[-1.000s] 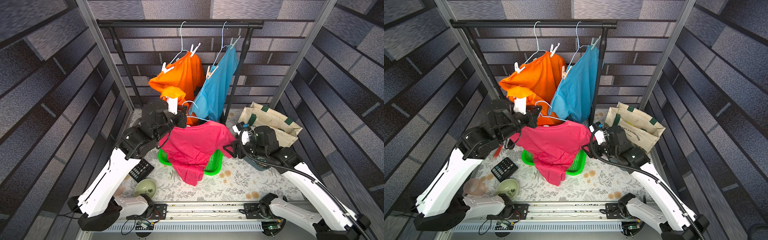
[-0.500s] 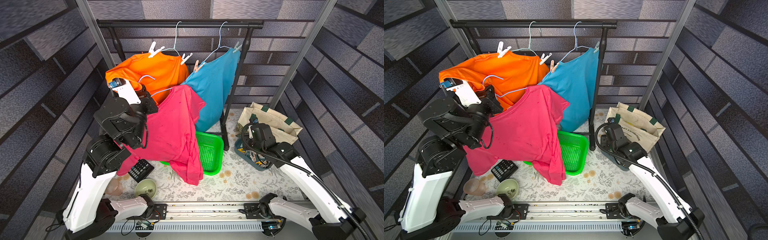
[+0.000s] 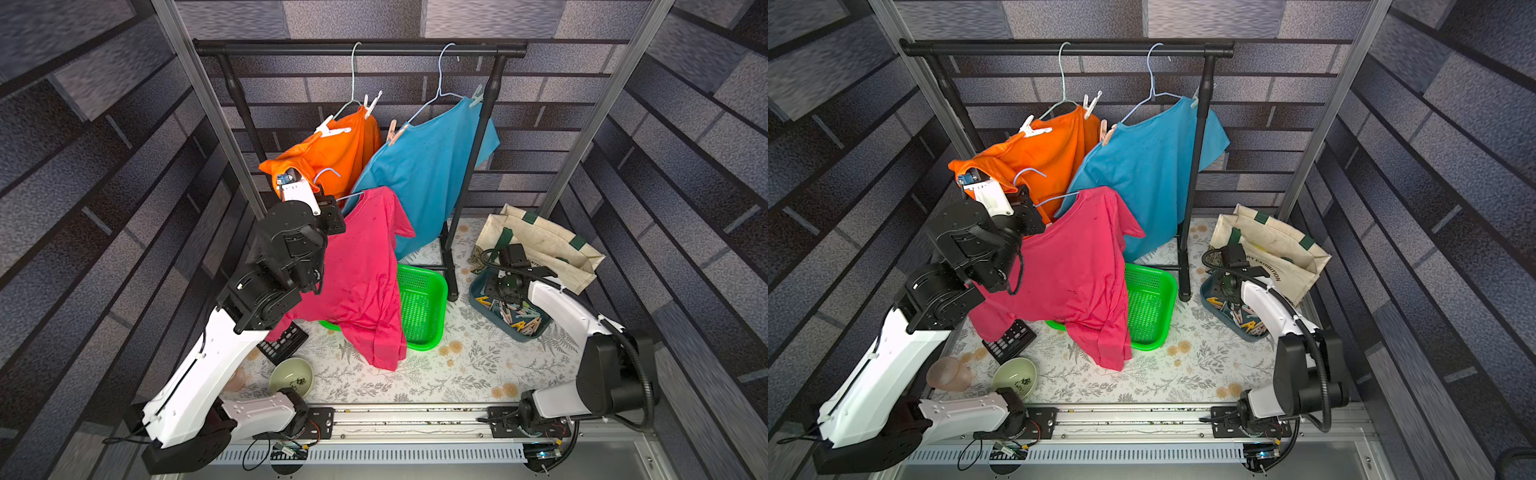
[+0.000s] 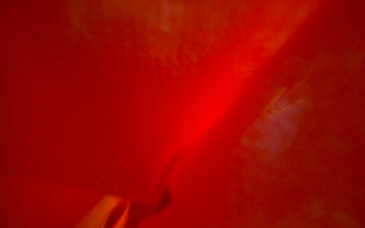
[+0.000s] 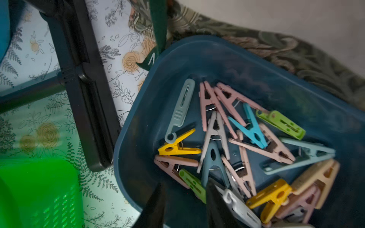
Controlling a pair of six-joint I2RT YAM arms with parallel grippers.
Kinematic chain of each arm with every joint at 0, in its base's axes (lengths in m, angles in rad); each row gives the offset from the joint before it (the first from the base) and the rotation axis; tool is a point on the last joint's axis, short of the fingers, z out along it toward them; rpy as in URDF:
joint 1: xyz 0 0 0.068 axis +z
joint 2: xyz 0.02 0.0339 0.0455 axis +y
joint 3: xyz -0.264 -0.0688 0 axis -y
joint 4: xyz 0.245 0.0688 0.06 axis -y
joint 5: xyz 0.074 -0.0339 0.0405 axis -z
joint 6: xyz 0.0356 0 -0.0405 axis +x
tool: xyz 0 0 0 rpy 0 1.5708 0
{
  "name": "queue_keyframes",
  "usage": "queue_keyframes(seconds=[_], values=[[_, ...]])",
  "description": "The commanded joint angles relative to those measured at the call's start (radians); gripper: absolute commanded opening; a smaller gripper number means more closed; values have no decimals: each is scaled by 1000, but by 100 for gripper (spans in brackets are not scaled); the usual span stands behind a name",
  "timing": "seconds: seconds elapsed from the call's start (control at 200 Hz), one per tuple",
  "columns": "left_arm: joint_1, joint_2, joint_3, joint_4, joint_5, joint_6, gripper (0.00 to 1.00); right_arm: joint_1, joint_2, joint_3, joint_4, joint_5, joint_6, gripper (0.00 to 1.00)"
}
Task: Use clothespins to secure the t-shirt on both sides of the hanger
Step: Pick up the clothespin from the storage box.
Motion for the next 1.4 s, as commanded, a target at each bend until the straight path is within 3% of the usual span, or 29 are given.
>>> queue_keyframes(seconds=[0.0,0.261,0.461,0.571,0.782,0.827,0.917,1.177,1.393], values=[[11,-42,-30,97,2,-1,0,-30,79,40,87,-84,25,41],[22,-41,-49,96,14,-9,0,-74,228,119,146,-90,33,41],[29,-24,-53,94,19,-18,0,-86,294,130,183,-101,42,30],[30,-18,-50,87,21,-25,0,-88,302,121,177,-90,47,28],[32,-19,-51,84,34,-36,0,-89,273,75,167,-63,49,34],[31,-21,-51,80,38,-39,0,-88,268,71,170,-62,51,29],[32,-27,-53,73,42,-47,0,-88,253,32,174,-69,51,14],[34,-60,-69,68,37,-56,0,-88,139,20,120,-75,36,12],[40,-73,-93,81,43,-62,0,-88,-113,-25,23,-126,21,9]])
